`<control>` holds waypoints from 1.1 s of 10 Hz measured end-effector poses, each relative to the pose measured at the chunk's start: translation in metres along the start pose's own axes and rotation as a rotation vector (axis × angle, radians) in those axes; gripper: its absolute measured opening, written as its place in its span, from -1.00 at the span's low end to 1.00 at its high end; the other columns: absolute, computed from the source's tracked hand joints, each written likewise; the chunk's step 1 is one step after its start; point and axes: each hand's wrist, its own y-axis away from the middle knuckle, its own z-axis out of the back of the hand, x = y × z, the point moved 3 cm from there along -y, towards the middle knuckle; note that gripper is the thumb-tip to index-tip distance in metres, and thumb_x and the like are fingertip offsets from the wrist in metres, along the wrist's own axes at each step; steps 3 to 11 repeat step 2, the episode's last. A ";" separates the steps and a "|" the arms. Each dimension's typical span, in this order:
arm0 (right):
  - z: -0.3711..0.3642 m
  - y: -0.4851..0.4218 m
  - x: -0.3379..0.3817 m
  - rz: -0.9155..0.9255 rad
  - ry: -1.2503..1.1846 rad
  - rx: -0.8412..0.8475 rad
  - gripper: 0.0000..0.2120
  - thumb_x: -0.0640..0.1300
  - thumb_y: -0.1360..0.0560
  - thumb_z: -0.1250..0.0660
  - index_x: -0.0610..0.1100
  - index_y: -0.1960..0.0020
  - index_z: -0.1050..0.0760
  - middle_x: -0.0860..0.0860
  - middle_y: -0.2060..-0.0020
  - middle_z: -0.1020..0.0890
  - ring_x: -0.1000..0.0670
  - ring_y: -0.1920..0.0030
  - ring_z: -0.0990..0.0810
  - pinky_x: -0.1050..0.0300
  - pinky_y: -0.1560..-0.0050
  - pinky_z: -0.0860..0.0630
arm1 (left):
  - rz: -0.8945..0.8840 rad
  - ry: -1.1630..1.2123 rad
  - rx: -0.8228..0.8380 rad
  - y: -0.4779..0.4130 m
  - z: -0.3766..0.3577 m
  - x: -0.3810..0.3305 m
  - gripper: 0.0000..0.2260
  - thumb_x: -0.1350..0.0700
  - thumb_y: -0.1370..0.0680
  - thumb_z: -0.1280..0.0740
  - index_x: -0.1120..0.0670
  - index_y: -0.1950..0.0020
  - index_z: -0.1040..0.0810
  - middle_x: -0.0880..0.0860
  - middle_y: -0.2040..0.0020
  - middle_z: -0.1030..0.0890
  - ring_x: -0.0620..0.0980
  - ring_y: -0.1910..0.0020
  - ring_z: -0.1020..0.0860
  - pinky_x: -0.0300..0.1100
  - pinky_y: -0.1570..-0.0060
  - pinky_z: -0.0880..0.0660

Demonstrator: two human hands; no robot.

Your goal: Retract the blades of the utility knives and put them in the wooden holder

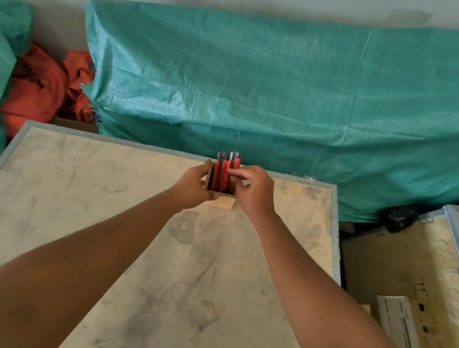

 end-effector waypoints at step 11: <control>0.004 0.010 0.003 -0.017 -0.064 -0.045 -0.78 -0.30 -0.44 -0.52 -0.12 -0.07 -0.73 -0.08 0.00 -0.69 0.04 0.01 -0.63 0.12 -0.11 -0.59 | 0.001 0.055 -0.050 0.008 -0.004 -0.003 -0.28 0.34 -0.40 -0.51 0.16 -0.51 -0.33 -0.07 -0.29 -0.54 0.04 -0.22 -0.53 -0.15 -0.12 -0.50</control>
